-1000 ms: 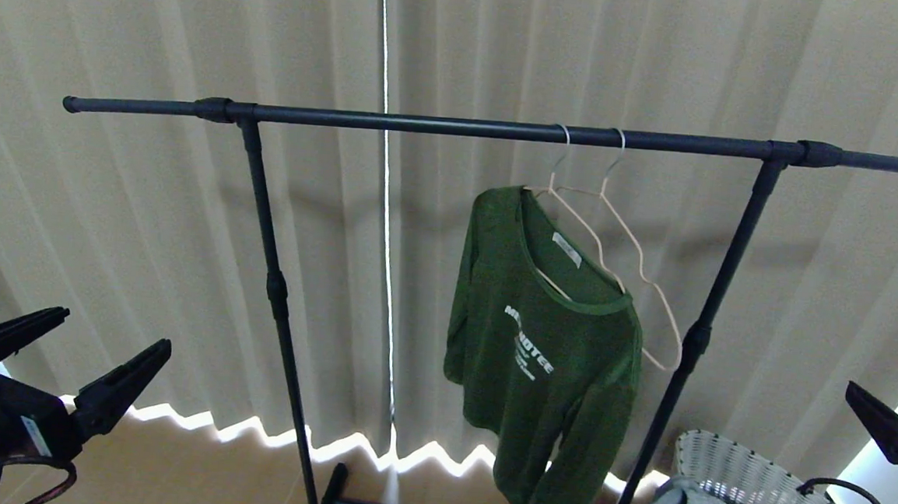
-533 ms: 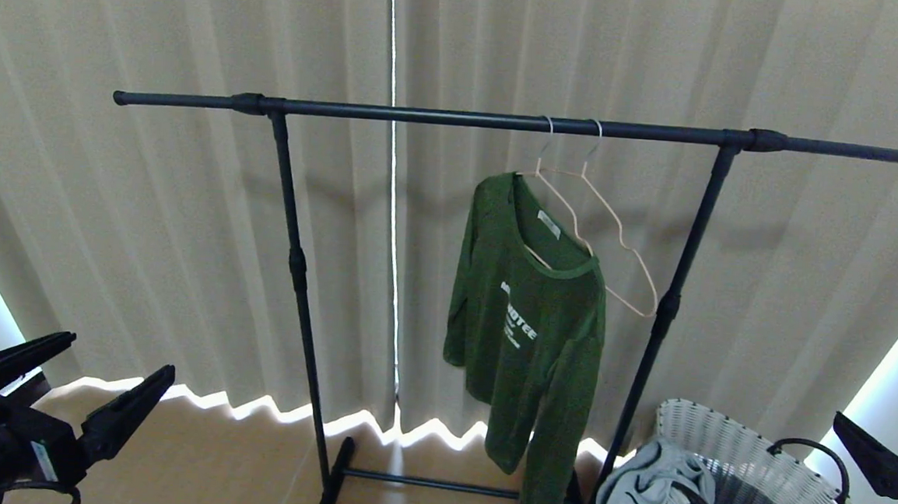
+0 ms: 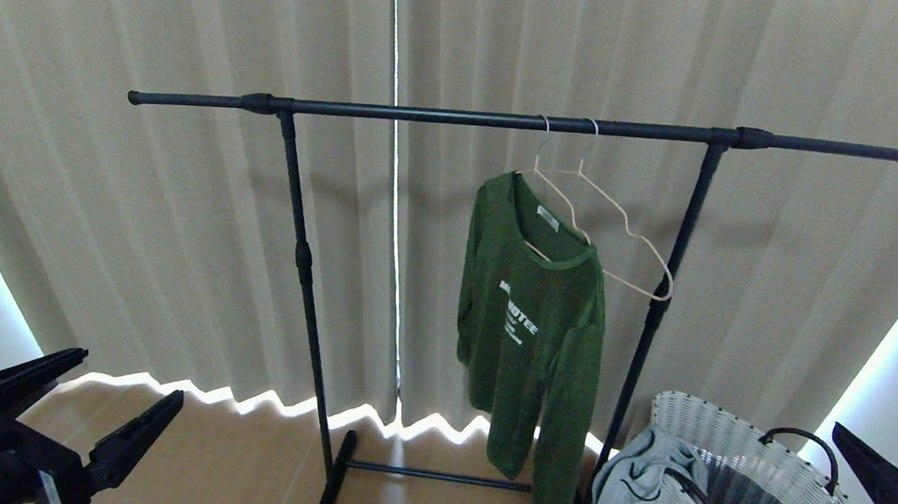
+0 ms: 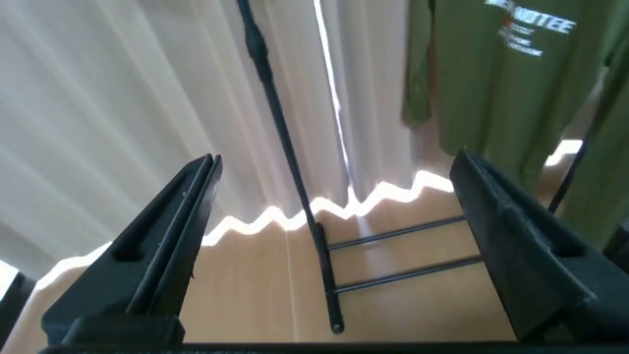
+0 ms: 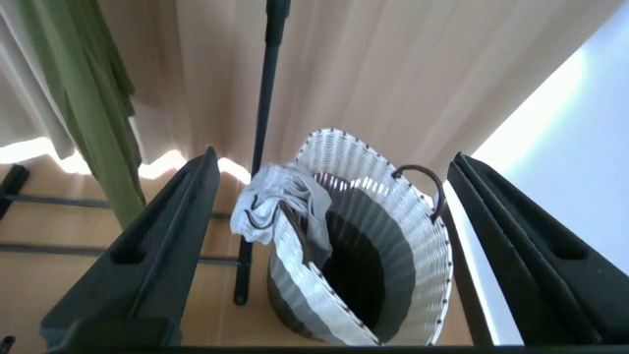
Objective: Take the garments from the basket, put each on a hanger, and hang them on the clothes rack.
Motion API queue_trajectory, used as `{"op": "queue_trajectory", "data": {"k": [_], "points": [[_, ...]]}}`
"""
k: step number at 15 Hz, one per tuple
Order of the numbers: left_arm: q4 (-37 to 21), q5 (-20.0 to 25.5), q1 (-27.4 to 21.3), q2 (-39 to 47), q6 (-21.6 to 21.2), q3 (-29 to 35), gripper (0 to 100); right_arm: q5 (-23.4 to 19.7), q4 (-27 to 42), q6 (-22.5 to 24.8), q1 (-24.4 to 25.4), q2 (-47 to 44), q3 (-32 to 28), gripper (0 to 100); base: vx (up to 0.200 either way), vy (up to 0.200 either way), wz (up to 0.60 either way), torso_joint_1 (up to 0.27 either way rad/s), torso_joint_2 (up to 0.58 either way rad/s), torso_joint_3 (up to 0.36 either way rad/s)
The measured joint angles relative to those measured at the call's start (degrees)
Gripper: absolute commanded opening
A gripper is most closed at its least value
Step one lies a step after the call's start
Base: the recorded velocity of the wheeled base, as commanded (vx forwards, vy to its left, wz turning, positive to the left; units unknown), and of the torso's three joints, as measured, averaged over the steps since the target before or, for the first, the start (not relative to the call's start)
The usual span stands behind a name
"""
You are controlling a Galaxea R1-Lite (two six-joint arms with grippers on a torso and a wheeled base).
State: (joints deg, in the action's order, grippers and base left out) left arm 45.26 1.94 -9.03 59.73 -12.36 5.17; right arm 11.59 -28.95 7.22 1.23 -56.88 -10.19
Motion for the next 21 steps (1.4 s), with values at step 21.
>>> {"op": "queue_trajectory", "data": {"k": [21], "points": [[-0.05,0.06,-3.36,0.74,0.68,2.84,100,0.17,0.11,0.59,-0.02,0.29,1.95,100,0.0,0.0,0.0,-0.026,0.06,0.03]]}}
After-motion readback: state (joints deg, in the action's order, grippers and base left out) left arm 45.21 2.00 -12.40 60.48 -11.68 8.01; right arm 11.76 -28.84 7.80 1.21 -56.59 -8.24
